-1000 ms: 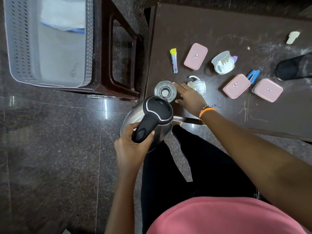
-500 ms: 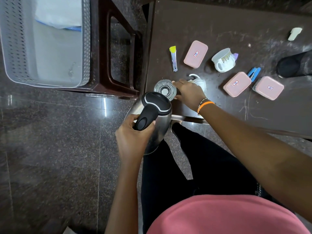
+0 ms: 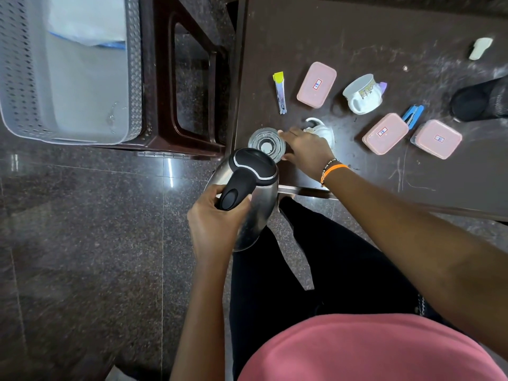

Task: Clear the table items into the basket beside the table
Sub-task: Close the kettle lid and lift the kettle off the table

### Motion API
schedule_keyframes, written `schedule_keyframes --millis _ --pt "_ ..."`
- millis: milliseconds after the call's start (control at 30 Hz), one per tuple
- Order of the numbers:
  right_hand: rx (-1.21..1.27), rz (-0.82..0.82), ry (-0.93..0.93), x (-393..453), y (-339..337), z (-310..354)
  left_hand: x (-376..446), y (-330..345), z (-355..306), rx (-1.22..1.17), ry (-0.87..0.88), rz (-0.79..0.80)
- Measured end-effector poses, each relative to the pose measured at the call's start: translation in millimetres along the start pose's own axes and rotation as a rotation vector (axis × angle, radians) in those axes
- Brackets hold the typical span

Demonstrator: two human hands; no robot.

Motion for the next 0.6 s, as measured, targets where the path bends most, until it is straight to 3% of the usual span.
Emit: schedule_keyframes --millis 600 --pt "0.023 -0.024 0.027 0.9 -0.7 1.1 3.8 2.0 -0.4 0.059 -0.043 0.018"
Point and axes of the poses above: each hand's wrist, its own x-axis towards the middle knuckle, its own y-axis out of the palm, z = x × y, the point moved 1 cm from there along x, towards the middle knuckle, and after that the axes turned 2 degrees about y, right-handed, at the moved point
